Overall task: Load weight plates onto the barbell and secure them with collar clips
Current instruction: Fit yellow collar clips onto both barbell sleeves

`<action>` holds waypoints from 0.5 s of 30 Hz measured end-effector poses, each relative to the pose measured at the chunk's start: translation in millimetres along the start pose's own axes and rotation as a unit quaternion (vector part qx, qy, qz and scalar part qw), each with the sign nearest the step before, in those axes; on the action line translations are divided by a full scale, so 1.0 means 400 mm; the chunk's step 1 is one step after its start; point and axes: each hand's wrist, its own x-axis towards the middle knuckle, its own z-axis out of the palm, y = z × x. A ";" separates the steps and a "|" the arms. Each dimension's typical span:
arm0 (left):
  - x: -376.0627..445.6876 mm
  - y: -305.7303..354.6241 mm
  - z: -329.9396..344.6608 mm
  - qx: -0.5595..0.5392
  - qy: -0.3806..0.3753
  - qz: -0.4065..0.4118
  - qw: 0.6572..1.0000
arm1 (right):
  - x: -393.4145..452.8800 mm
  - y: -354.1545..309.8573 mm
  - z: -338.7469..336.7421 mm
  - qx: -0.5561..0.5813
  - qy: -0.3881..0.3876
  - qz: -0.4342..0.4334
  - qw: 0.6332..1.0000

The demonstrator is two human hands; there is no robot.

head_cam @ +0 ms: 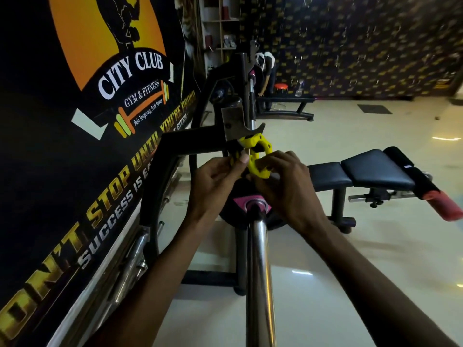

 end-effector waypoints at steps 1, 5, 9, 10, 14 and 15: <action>-0.025 -0.001 -0.011 0.014 0.004 0.000 1.000 | -0.025 -0.023 -0.001 -0.001 0.000 -0.001 1.000; -0.131 0.001 -0.059 0.026 -0.002 -0.002 1.000 | -0.127 -0.103 -0.006 0.009 -0.003 -0.003 1.000; -0.238 0.015 -0.098 -0.006 -0.046 -0.014 0.999 | -0.231 -0.148 -0.036 0.129 0.031 0.049 0.990; -0.264 0.017 -0.108 -0.012 -0.070 -0.017 0.997 | -0.260 -0.154 -0.048 0.154 0.049 0.071 0.984; -0.371 0.013 -0.135 -0.012 -0.161 -0.046 0.986 | -0.385 -0.166 -0.106 0.215 0.003 0.169 0.962; -0.398 0.012 -0.139 -0.010 -0.180 -0.057 0.982 | -0.414 -0.172 -0.121 0.239 -0.032 0.186 0.952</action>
